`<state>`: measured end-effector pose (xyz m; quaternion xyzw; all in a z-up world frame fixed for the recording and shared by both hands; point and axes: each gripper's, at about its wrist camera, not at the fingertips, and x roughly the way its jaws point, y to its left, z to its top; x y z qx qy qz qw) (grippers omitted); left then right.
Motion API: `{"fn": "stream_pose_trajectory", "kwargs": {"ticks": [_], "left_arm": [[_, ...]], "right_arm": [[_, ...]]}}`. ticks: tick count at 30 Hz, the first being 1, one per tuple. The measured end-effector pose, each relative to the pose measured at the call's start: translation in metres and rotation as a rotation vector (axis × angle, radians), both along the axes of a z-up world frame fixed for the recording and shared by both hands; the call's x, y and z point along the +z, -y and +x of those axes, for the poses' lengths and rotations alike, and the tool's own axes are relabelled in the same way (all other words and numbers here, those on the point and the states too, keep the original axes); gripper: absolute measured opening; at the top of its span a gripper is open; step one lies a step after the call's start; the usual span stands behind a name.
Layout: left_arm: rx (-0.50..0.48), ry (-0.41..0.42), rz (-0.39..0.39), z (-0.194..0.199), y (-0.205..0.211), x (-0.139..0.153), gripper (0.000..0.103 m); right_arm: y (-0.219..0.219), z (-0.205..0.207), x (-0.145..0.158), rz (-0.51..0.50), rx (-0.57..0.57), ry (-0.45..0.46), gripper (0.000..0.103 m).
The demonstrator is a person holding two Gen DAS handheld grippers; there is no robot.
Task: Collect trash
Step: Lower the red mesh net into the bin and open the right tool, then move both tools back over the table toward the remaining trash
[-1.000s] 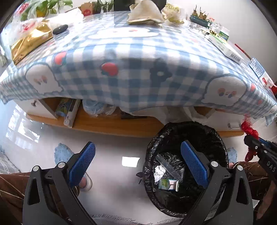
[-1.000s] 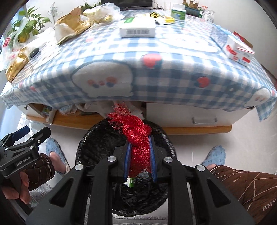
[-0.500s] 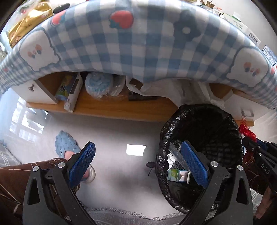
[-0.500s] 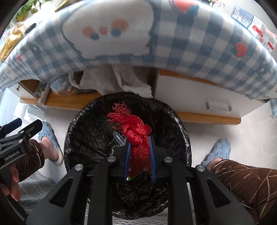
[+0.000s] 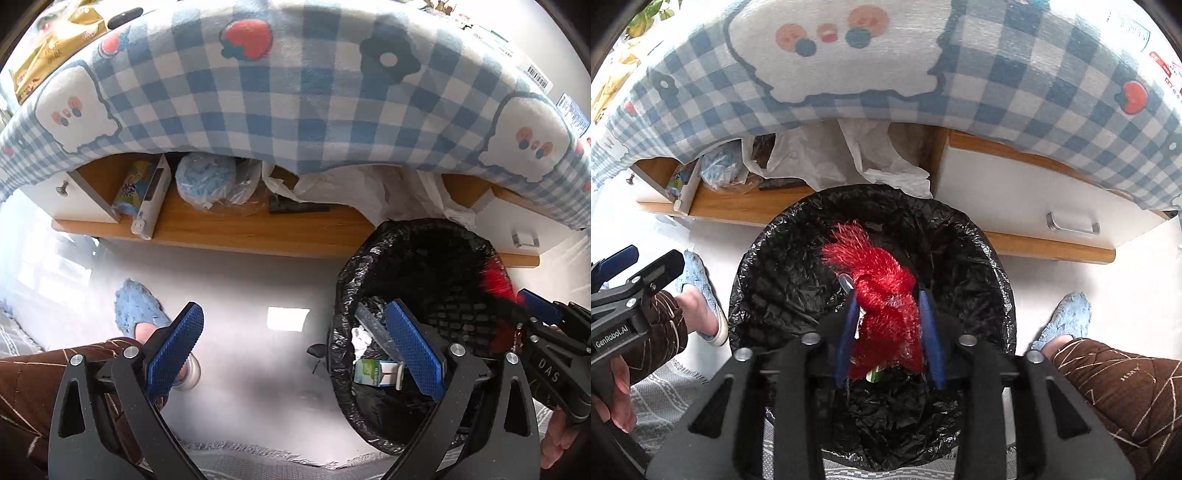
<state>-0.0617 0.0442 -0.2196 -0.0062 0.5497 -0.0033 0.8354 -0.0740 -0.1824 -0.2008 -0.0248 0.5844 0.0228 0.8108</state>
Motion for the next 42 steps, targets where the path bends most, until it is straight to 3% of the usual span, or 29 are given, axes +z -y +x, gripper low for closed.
{"fn": "stream_pose_trajectory", "kwargs": {"ticks": [4,7,12,22,31,42], "left_arm": [[-0.009,0.014,-0.009,0.0,0.003,0.008,0.097],[-0.004,0.03,-0.03,0.001,0.004,0.018,0.097],[0.023,0.132,-0.093,0.0,0.002,0.059,0.097],[0.022,0.249,-0.096,0.0,-0.001,0.125,0.097],[-0.018,0.306,-0.11,0.001,0.0,0.169,0.097],[-0.037,0.296,-0.111,0.025,0.009,0.18,0.097]], "right_arm": [[0.001,-0.002,0.01,0.003,-0.006,0.027,0.06],[0.002,-0.003,0.02,0.015,-0.01,0.047,0.064],[0.003,-0.004,0.044,0.021,-0.016,0.104,0.074],[0.007,-0.011,0.108,0.011,-0.04,0.254,0.091],[0.015,-0.011,0.157,0.012,-0.059,0.357,0.094],[0.028,0.01,0.192,0.014,-0.094,0.43,0.095]]}}
